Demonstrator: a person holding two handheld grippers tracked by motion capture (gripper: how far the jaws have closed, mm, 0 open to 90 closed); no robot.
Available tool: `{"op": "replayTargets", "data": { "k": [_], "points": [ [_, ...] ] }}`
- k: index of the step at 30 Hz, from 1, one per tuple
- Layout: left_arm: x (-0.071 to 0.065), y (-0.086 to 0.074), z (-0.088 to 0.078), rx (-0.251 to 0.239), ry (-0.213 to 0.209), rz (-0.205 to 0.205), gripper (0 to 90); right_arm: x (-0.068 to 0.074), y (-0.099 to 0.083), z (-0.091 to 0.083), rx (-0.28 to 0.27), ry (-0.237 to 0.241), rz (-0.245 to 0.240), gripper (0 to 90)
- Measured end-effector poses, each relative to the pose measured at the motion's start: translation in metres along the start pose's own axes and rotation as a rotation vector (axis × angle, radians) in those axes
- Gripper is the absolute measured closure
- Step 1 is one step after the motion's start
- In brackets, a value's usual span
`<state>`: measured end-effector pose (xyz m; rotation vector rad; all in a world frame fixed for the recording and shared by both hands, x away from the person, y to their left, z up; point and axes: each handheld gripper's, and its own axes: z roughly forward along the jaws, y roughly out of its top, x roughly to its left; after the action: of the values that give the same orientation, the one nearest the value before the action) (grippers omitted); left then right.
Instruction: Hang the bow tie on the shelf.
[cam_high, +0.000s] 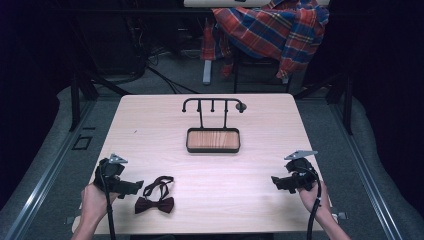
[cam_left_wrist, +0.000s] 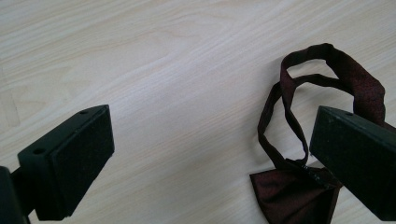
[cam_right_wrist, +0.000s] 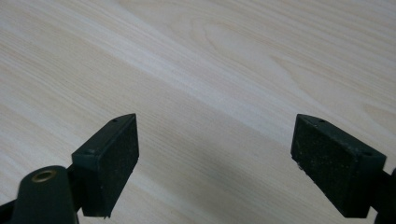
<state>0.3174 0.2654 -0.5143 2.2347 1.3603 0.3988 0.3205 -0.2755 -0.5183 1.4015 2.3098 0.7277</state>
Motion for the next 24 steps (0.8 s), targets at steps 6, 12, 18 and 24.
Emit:
{"op": "replayTargets", "data": {
  "k": [6,12,18,24],
  "points": [
    [-0.002,0.001,0.001,0.01,-0.021,0.021,0.2,0.002,-0.002,0.0,0.014,-0.007,-0.004,15.0],
    [-0.002,0.001,0.002,0.004,-0.024,0.01,0.1,0.005,0.0,0.002,0.029,-0.002,-0.014,14.9],
    [-0.006,0.003,0.01,0.035,-0.04,0.025,0.1,0.007,0.0,0.003,0.033,-0.003,-0.019,14.9],
    [-0.007,0.008,0.015,0.04,-0.053,0.03,0.1,0.008,0.002,0.006,0.032,0.003,-0.026,15.2]
  ]
}}
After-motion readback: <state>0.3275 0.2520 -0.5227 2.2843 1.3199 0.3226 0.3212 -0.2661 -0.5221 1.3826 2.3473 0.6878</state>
